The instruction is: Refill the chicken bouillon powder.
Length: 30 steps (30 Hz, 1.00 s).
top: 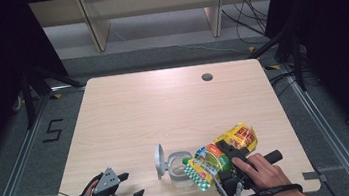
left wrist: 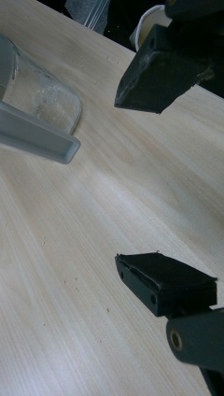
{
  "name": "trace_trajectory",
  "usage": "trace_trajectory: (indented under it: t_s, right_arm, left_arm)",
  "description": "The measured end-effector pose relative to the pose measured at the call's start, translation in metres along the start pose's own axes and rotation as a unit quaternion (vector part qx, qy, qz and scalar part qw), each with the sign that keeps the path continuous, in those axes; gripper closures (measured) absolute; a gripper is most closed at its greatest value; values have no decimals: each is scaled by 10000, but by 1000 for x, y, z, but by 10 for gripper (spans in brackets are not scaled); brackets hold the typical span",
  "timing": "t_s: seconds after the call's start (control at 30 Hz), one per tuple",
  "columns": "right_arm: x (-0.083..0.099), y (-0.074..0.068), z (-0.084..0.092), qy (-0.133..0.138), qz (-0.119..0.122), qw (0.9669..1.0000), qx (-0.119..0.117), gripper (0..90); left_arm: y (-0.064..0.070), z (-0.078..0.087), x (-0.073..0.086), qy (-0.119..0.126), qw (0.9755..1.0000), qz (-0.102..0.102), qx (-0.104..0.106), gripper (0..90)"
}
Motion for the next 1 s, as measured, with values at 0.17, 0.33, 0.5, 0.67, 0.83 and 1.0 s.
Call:
trace_trajectory:
  t_s: [0.17, 0.33, 0.5, 0.67, 0.83, 1.0]
  right_arm:
    - [-2, 1, 0, -96, 297, 9994, 127, 610]
    - [-5, 4, -4, -105, 807, 9963, 279, 610]
    - [-8, 6, -5, -162, 1105, 9932, 319, 612]
    - [-6, 5, -5, -241, 1078, 9934, 310, 612]
    - [-7, 7, -5, -251, 1313, 9901, 420, 612]
    - [-10, 8, -4, -285, 1390, 9887, 486, 612]
  left_arm:
    - [2, -1, -1, 53, 9999, 55, 83, 196]
    - [3, -2, -1, 82, 9999, 39, 79, 197]
    - [3, -1, -1, 67, 9999, 28, 80, 197]
    - [1, -1, -1, 61, 9999, -88, 77, 197]
    - [1, -1, -1, 61, 9999, -57, 79, 197]
    - [1, -1, -1, 63, 9999, -62, 81, 197]
Point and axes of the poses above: each handheld gripper's, and its own axes: z roughly backward along the jaws, x roughly out of its underside, y roughly to its right, the point moved 8 cm from there along -z, roughly forward along the jaws, and after that the axes turned 3 degrees about -x, right-handed, at the moved point
